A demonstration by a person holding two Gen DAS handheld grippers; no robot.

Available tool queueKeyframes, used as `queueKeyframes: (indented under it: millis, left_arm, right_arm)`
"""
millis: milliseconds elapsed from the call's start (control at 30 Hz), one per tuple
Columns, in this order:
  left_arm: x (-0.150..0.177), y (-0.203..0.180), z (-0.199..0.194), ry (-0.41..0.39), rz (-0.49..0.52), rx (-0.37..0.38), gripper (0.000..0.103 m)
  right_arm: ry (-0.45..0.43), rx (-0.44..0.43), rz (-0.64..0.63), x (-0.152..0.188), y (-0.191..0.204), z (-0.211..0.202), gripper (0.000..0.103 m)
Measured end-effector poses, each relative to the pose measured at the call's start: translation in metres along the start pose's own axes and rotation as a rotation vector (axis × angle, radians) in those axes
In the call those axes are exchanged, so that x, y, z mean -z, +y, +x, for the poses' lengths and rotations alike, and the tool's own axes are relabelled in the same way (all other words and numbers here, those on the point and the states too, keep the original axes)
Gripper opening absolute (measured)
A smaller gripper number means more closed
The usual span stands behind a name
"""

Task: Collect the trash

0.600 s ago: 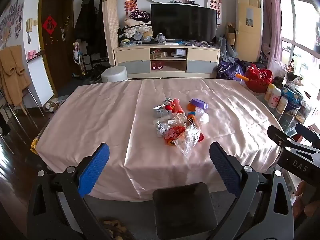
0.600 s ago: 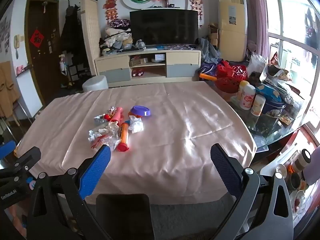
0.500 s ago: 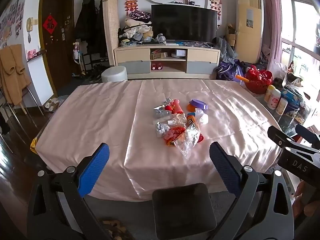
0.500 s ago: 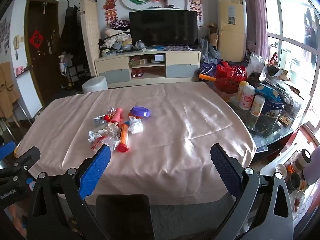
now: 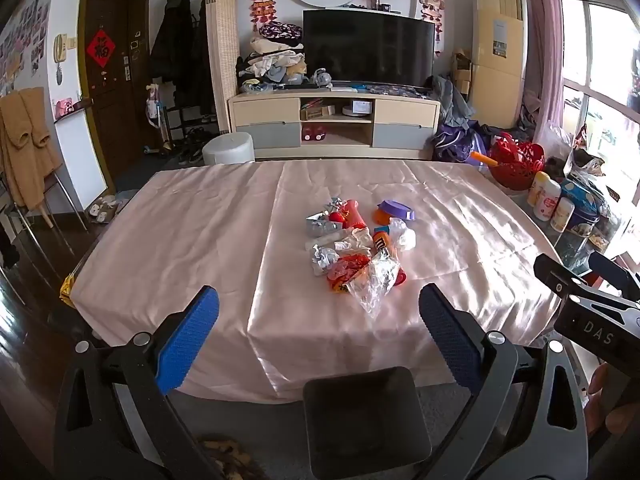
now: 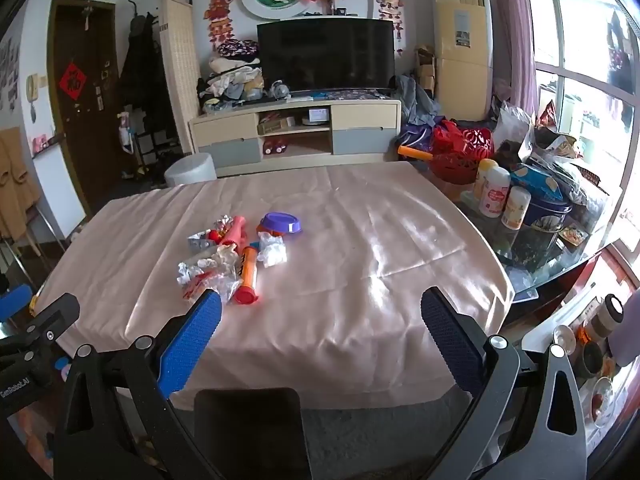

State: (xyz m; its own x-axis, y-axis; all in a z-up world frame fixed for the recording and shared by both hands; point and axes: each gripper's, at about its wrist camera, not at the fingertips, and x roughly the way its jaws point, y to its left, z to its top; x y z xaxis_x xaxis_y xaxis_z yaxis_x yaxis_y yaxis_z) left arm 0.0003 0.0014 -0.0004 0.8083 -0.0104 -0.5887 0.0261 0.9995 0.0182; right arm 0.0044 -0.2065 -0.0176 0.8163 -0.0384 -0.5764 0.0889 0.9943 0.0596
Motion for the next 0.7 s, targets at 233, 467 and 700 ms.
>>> queueKeyframes:
  millis: [233, 467, 700]
  left_arm:
    - [-0.0001, 0.0007, -0.0003, 0.0, 0.0, 0.003, 0.095]
    - [0.0, 0.0006, -0.0003, -0.001, -0.001, 0.002, 0.095]
    - [0.0001, 0.0008, -0.0003, -0.001, -0.001, 0.004, 0.095]
  right_arm:
    - [0.003, -0.005, 0.001, 0.0007, -0.0005, -0.0002, 0.1]
    - [0.003, -0.009, 0.007, 0.0023, 0.0003, 0.0011, 0.1]
    - [0.004, -0.01, 0.008, 0.0021, 0.0003, 0.001, 0.1]
